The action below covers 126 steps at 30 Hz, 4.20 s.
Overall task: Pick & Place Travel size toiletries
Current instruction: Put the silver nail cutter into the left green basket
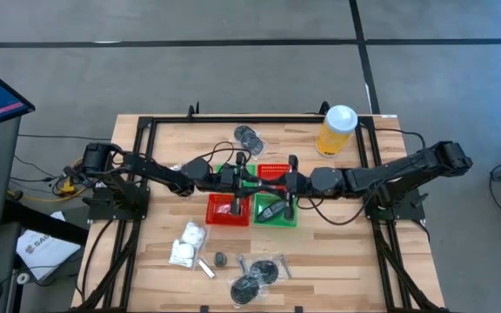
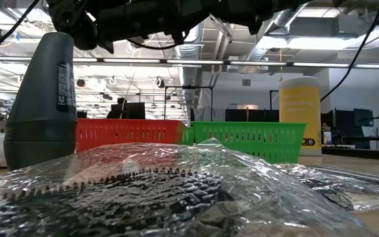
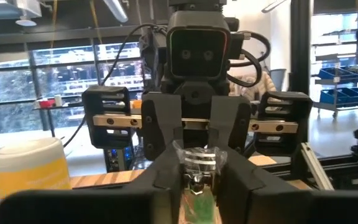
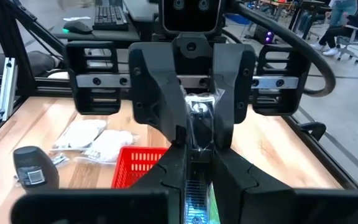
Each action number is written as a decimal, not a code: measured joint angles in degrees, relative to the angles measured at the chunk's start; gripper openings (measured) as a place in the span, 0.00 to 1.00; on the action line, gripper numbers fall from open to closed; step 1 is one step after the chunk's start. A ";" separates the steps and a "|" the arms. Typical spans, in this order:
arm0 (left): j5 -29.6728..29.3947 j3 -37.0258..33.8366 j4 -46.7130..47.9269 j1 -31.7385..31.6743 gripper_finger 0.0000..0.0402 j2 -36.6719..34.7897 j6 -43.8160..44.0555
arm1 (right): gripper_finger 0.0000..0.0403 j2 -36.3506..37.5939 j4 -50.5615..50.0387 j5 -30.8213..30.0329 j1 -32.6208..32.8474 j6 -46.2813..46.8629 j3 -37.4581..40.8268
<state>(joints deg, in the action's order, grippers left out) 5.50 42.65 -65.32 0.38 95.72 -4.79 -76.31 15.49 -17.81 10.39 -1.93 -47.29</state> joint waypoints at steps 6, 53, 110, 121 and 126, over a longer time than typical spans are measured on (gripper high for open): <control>0.75 -0.02 0.18 -0.04 0.12 0.00 -1.06 | 0.13 0.00 -0.07 0.12 0.00 -0.07 0.00; -21.57 -14.45 33.29 -5.84 0.12 -21.43 4.15 | 0.31 1.92 -12.05 -0.26 -3.62 2.97 -0.15; -19.00 -8.61 47.36 -8.50 0.35 -13.16 9.75 | 0.31 1.84 -14.12 -0.26 -3.67 3.52 -0.09; -9.78 -8.63 46.92 -8.47 0.38 -13.18 9.76 | 0.30 1.84 -15.29 -0.06 -3.09 3.65 -0.09; -5.03 -8.63 46.33 -7.06 0.37 -13.18 9.71 | 0.30 1.84 -16.45 -0.04 -1.75 6.62 -0.09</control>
<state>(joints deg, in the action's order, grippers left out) 0.47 34.02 -18.99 -6.68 82.54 4.92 -74.48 -0.96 -17.85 8.64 4.68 -47.37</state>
